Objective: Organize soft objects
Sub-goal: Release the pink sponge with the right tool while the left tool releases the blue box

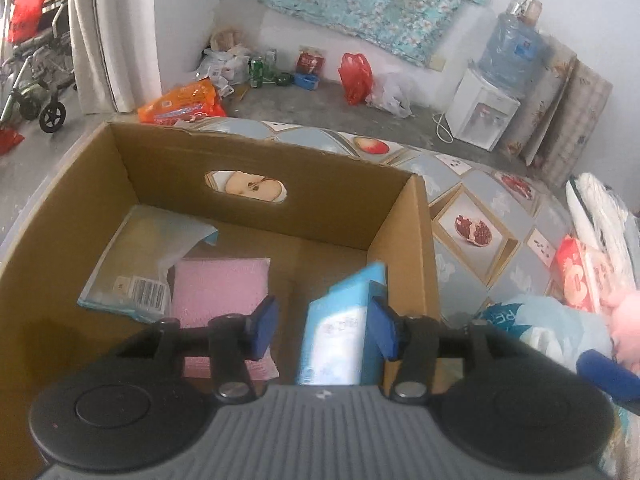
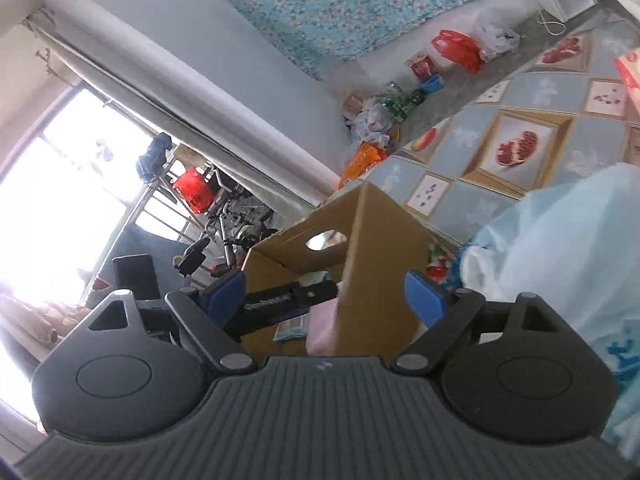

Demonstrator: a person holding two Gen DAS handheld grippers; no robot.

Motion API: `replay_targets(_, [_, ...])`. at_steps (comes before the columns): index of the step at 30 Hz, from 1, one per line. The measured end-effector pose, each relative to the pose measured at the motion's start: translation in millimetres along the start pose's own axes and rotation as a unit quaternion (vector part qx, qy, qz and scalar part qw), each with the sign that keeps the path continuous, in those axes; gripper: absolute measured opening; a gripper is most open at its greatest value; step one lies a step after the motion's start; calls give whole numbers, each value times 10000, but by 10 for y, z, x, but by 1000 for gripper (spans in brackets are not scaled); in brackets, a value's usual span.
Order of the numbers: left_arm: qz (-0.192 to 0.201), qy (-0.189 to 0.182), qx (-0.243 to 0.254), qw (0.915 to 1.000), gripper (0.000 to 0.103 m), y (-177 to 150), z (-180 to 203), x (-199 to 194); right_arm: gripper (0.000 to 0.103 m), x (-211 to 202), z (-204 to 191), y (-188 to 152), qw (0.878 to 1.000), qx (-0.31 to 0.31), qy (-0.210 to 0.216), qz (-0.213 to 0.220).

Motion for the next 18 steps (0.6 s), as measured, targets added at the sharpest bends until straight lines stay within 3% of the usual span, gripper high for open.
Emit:
replay_targets(8, [178, -138, -363, 9991, 56, -34, -292, -357, 87, -11, -109, -52, 9998, -161, 68, 20])
replay_targets(13, [697, -435, -303, 9962, 79, -208, -441, -983, 87, 76, -564, -148, 9965, -703, 299, -353])
replay_targets(18, [1534, -553, -339, 9860, 96, -495, -739, -1647, 87, 304, -933, -191, 9890, -916, 293, -1126])
Point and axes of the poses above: each gripper's, at about its wrist camera, not at the fingertips, and x roughly the way its jaws point, z to its right, y to its top, the point moved 2 cm from there along x, roughly the way its jaws point, and after that the axes turned 2 degrees about -z, right-handed, at the moved point
